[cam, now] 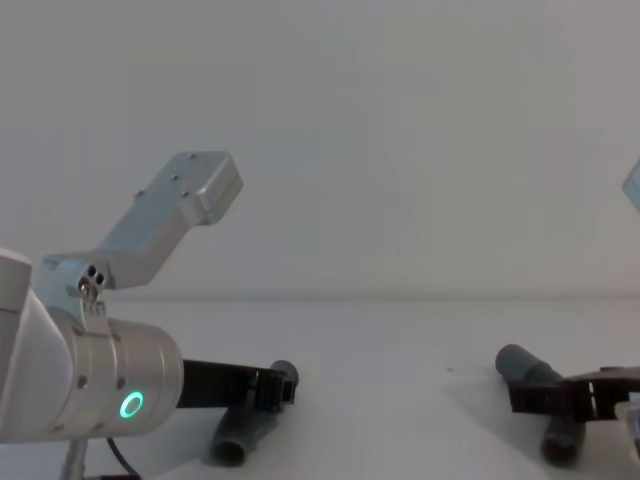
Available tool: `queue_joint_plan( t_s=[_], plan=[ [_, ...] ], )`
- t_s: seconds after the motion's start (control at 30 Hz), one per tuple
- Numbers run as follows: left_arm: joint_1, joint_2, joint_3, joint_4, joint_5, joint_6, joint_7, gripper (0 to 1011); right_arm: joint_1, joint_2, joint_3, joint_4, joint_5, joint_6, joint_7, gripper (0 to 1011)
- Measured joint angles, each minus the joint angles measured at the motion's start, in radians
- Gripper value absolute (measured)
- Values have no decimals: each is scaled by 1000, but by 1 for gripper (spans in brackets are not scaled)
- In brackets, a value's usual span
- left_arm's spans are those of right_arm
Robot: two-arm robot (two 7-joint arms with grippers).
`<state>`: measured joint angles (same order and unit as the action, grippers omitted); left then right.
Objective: Use both hands to pick up one end of the pipe from the table, align the ends, and insert them.
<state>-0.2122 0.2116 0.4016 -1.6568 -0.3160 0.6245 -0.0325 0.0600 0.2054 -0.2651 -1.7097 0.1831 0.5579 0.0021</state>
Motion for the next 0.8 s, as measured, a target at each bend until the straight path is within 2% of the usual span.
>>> queue_joint_plan(
  t_s=[0.13, 0.27, 0.3, 0.4, 0.5, 0.63, 0.67, 0.8],
  plan=[
    [0, 0, 0, 0, 0, 0, 0, 346, 0, -3, 2, 2, 1, 5, 3, 995],
    [0, 0, 0, 0, 0, 0, 0, 346, 0, -6, 4, 3, 1, 8, 5, 924],
    [0, 0, 0, 0, 0, 0, 0, 346, 0, -6, 4, 4, 1, 9, 6, 878],
    [0, 0, 0, 0, 0, 0, 0, 346, -1, -7, 5, 4, 2, 10, 7, 823],
    [0, 0, 0, 0, 0, 0, 0, 345, -1, -8, 5, 5, 2, 12, 7, 680],
    [0, 0, 0, 0, 0, 0, 0, 346, -1, -9, 6, 5, 2, 13, 8, 604],
    [0, 0, 0, 0, 0, 0, 0, 346, -1, -9, 6, 5, 2, 14, 8, 542],
    [0, 0, 0, 0, 0, 0, 0, 346, -2, -10, 6, 6, 3, 14, 9, 427]
  ],
)
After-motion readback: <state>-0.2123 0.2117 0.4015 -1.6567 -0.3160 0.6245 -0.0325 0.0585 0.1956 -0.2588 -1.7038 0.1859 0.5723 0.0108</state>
